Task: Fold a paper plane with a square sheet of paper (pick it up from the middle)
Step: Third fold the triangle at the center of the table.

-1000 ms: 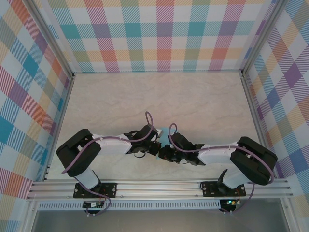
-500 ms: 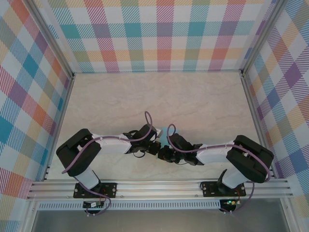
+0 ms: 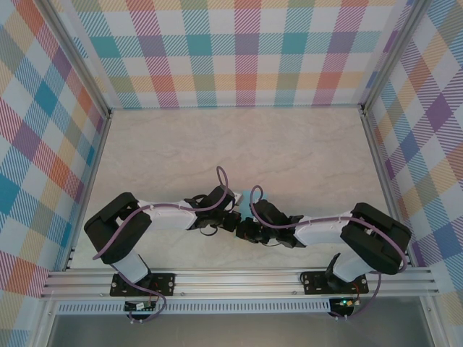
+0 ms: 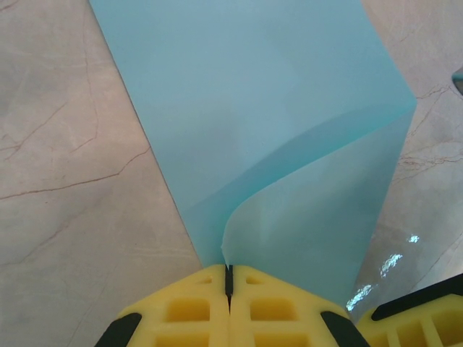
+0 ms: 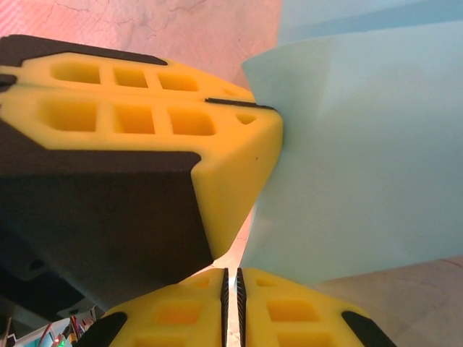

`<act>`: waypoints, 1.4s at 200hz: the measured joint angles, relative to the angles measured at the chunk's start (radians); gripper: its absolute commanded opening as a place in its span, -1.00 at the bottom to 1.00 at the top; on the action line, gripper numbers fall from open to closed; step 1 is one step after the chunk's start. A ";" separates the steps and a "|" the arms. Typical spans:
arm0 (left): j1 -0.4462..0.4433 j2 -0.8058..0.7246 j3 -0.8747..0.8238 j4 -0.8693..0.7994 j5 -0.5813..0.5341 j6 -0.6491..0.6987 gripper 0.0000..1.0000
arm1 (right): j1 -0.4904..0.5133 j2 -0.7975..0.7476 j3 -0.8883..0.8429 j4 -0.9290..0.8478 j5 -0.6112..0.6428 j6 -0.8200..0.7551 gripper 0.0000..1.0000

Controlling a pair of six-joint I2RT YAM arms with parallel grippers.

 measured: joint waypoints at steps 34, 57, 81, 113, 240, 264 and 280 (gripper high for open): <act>0.003 0.000 0.000 0.000 -0.001 0.001 -1.00 | 0.004 0.036 0.002 0.023 0.001 0.000 -0.73; 0.007 0.000 -0.001 0.000 -0.001 0.001 -1.00 | 0.004 0.065 0.003 0.043 0.001 0.004 -0.73; 0.008 0.000 -0.002 0.001 0.000 0.001 -1.00 | 0.005 0.061 0.003 0.038 0.003 0.004 -0.72; 0.008 0.000 -0.002 0.003 0.000 -0.007 -1.00 | 0.006 0.020 0.008 -0.003 0.005 0.003 -0.72; 0.016 0.000 -0.003 0.004 0.011 -0.011 -1.00 | 0.018 0.067 0.045 -0.037 0.013 0.001 -0.71; 0.016 0.000 -0.003 0.004 0.010 -0.011 -1.00 | 0.018 -0.008 0.051 -0.135 0.058 -0.007 -0.66; 0.016 0.000 -0.003 0.003 0.010 -0.011 -1.00 | -0.001 -0.095 0.051 -0.201 0.084 -0.012 -0.66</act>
